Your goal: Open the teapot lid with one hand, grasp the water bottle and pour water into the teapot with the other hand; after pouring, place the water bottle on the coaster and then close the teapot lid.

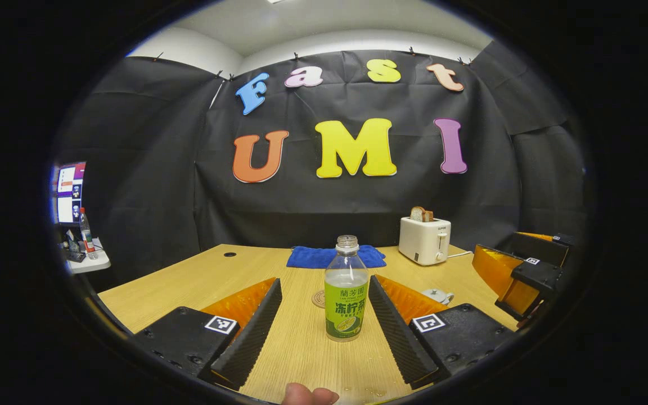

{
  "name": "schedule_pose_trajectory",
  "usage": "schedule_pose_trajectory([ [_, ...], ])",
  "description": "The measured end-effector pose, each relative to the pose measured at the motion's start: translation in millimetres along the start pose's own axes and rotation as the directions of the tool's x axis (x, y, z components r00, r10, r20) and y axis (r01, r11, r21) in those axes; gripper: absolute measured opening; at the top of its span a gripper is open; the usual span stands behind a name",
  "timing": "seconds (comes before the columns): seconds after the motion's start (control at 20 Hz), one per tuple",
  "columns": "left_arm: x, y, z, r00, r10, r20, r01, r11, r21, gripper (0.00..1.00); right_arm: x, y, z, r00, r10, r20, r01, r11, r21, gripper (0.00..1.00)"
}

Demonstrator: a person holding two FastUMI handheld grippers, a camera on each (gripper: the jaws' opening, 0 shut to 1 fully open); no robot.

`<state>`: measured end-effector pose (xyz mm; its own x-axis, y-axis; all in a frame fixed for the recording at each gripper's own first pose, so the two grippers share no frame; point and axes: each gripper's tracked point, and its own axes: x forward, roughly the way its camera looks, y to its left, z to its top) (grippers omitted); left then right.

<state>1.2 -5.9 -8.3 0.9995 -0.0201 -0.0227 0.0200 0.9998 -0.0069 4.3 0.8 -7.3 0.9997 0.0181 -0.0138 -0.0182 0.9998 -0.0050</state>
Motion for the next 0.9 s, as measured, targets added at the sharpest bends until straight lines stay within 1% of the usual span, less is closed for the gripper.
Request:
schedule_pose_trajectory([
  [0.15, 1.8, 0.8, -1.5, 1.0, 0.002, -0.004, -0.002, 1.0, 0.0, 0.97, 4.9, 0.6, -7.2, 1.0, 0.009, -0.015, -0.009, 1.0, 0.002, 0.95],
  [0.35, 1.4, 2.0, -3.4, 1.0, 0.003, -0.009, -0.003, 1.0, -0.005, 0.98, 16.3, 3.2, -17.1, 1.0, 0.017, -0.024, -0.018, 1.0, -0.024, 0.95],
  [0.55, 3.5, 6.3, -3.5, 1.0, 0.007, -0.014, -0.007, 1.0, -0.009, 0.98, 40.9, 5.5, -33.3, 0.999, 0.015, -0.048, -0.017, 0.999, -0.031, 0.95],
  [0.75, 4.5, 9.8, -3.4, 1.0, 0.011, -0.017, -0.012, 1.0, -0.011, 0.97, 68.3, 9.7, -59.1, 0.993, 0.014, -0.114, -0.018, 0.999, -0.029, 0.96],
  [0.8, 4.8, 9.1, -3.9, 1.0, 0.011, -0.017, -0.011, 1.0, -0.011, 0.97, 74.0, 10.9, -63.3, 0.992, 0.012, -0.125, -0.017, 0.999, -0.033, 0.94],
  [0.9, 5.0, 10.6, -7.1, 1.0, 0.01, -0.022, -0.01, 1.0, -0.008, 0.97, 84.1, 11.2, -72.6, 0.99, 0.007, -0.143, -0.013, 0.999, -0.039, 0.95],
])
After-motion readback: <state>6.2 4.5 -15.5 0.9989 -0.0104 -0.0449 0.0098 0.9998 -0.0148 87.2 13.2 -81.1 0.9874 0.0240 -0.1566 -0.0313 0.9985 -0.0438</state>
